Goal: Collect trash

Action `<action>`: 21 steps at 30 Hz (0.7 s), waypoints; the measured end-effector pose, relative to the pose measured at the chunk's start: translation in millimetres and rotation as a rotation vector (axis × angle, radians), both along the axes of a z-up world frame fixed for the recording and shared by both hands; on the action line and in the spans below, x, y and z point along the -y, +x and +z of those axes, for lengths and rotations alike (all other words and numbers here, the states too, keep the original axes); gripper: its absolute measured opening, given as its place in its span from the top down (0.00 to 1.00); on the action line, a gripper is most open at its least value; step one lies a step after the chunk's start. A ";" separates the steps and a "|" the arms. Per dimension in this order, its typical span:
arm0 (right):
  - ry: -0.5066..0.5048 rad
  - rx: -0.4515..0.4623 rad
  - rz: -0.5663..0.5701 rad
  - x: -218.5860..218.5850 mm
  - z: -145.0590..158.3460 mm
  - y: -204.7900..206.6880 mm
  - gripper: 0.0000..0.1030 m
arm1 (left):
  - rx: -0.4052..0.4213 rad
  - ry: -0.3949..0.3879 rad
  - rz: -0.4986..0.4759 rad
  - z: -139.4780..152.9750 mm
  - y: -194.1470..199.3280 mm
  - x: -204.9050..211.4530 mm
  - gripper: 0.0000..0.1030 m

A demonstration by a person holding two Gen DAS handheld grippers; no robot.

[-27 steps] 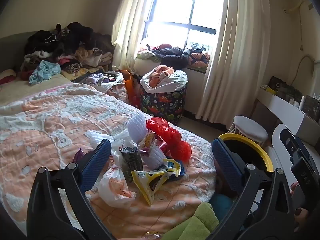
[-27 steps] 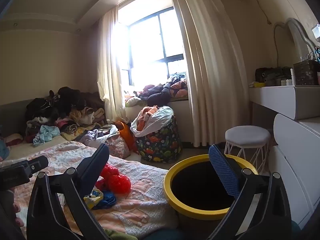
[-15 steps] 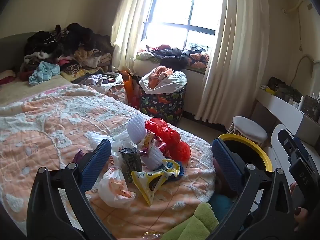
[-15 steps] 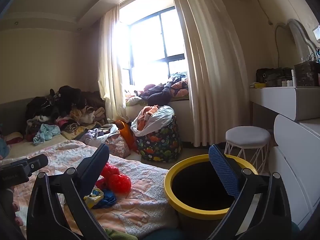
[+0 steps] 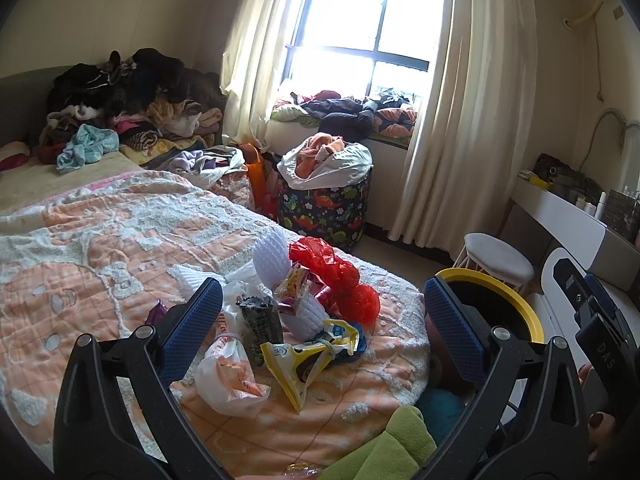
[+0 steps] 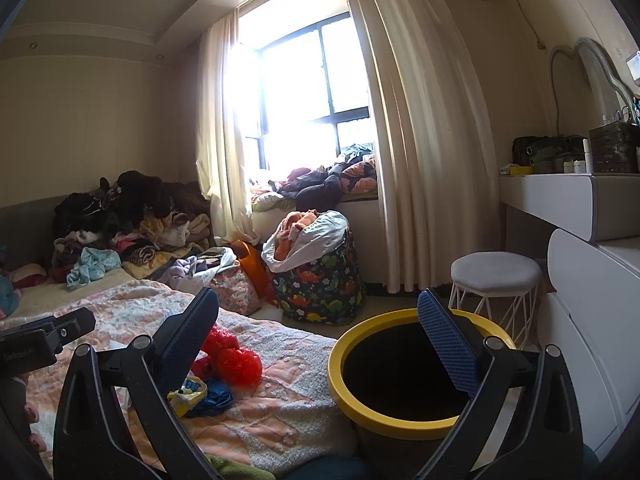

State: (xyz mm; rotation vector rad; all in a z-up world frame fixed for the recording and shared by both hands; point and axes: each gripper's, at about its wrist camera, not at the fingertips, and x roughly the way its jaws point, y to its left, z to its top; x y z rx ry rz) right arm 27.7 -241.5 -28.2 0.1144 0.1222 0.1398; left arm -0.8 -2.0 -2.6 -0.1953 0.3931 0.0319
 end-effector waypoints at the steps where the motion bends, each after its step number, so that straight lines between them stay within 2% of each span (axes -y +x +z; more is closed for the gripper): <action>1: 0.000 -0.001 0.001 0.3 0.2 -0.1 0.06 | 0.000 0.000 0.000 0.2 0.0 -0.2 0.10; 21: 0.004 -0.002 -0.011 4.5 2.6 -4.2 0.06 | -0.001 0.000 0.001 2.6 -0.5 1.0 0.10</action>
